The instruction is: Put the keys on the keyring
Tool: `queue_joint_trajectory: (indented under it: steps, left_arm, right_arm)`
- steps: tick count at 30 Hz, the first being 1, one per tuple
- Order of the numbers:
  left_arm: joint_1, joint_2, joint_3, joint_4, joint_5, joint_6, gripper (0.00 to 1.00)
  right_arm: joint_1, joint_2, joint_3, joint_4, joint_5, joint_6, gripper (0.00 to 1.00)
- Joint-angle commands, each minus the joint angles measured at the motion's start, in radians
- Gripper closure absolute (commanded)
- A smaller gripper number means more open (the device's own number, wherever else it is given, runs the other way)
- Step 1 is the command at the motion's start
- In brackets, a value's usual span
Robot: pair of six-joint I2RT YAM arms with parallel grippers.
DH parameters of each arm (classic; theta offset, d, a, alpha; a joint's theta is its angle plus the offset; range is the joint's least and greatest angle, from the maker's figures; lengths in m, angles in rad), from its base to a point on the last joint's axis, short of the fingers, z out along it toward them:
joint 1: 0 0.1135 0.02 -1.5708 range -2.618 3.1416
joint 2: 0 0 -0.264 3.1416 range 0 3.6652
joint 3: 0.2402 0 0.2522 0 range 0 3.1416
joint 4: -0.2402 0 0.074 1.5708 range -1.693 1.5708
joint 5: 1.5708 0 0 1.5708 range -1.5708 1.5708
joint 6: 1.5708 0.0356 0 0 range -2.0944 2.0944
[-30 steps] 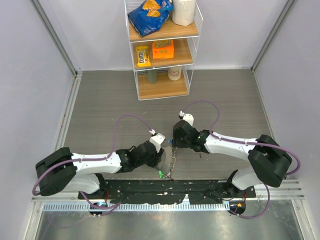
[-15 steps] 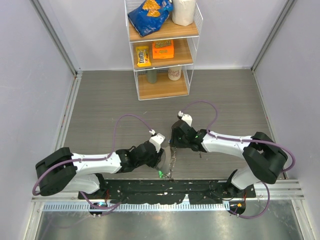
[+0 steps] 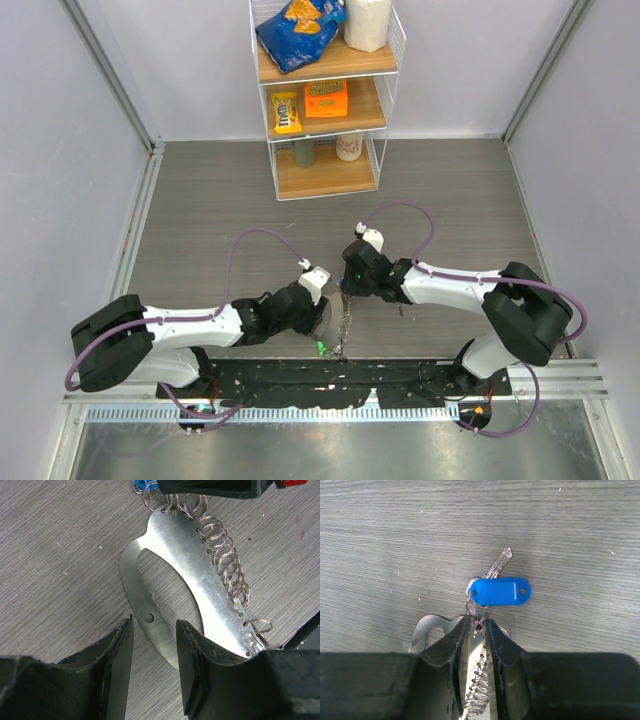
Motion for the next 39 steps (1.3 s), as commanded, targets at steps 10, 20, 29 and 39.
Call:
queue_joint_trajectory:
  steps: [10, 20, 29, 39]
  left_arm:
    - [0.005, -0.002, -0.006, 0.046, 0.003, -0.015, 0.56]
    - [0.003, 0.002, -0.003, 0.043, 0.003, -0.017, 0.55]
    - [0.002, 0.004, -0.003, 0.044, 0.003, -0.015, 0.56]
    - [0.002, 0.01, -0.002, 0.043, 0.003, -0.018, 0.56]
  right_arm:
    - [0.004, 0.008, 0.021, 0.039, 0.002, 0.018, 0.79]
    - [0.003, 0.002, 0.003, 0.039, 0.014, 0.032, 0.82]
    - [0.003, -0.018, -0.025, 0.033, 0.025, 0.044, 0.82]
    - [0.003, -0.059, -0.069, 0.033, 0.041, 0.063, 0.82]
